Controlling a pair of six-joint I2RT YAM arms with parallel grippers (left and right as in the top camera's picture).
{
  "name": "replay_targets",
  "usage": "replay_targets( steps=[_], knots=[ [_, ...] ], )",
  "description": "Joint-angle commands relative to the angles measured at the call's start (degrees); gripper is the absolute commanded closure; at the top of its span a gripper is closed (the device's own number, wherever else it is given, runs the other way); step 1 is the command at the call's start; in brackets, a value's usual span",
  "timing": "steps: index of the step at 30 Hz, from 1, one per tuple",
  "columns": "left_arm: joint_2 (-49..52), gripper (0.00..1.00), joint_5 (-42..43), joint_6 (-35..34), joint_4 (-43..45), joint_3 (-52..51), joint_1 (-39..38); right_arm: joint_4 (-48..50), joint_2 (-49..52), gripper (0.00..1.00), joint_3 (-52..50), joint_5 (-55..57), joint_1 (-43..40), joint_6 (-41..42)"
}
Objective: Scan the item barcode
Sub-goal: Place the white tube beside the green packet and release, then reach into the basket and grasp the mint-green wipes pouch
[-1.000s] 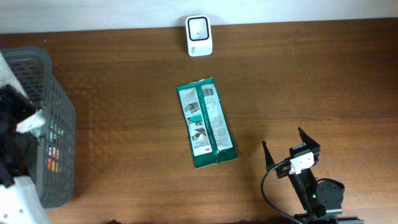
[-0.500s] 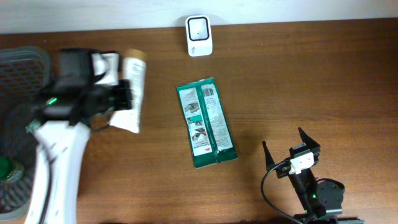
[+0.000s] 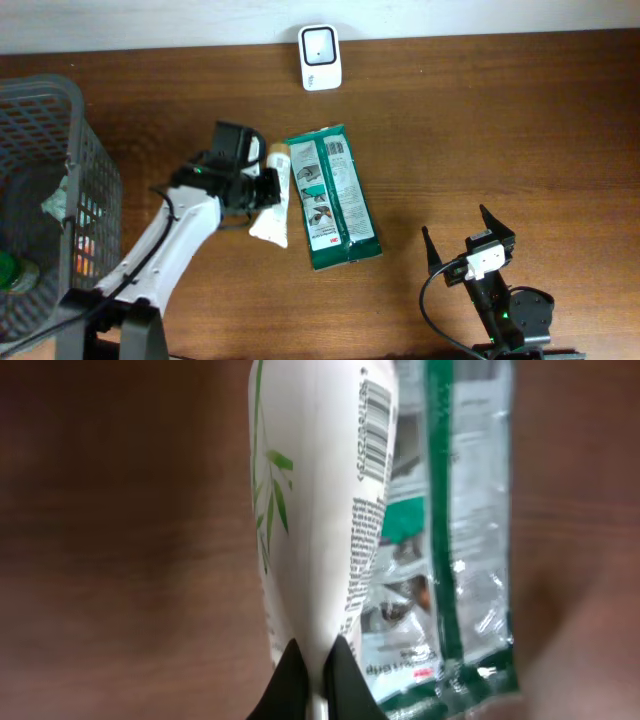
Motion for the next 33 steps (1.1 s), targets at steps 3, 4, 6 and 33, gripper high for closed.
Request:
replay_targets(
  steps=[3,4,6,33],
  knots=[
    [-0.35,1.0,-0.02,-10.14,7.02,-7.43,-1.55,-0.28,-0.48,0.01,-0.26,0.28,0.37,0.22],
    [-0.35,1.0,-0.04,-10.14,7.02,-7.85,-1.81,-0.28,-0.48,0.02,-0.26,0.28,0.37,0.22],
    [-0.35,0.96,-0.02,-10.1,6.95,-7.93,-2.34,-0.28,-0.48,0.02,-0.26,0.28,0.37,0.22],
    [-14.36,0.27,-20.7,8.41,-22.88,33.11,36.72,-0.28,-0.48,0.02,-0.26,0.28,0.37,0.22]
  ],
)
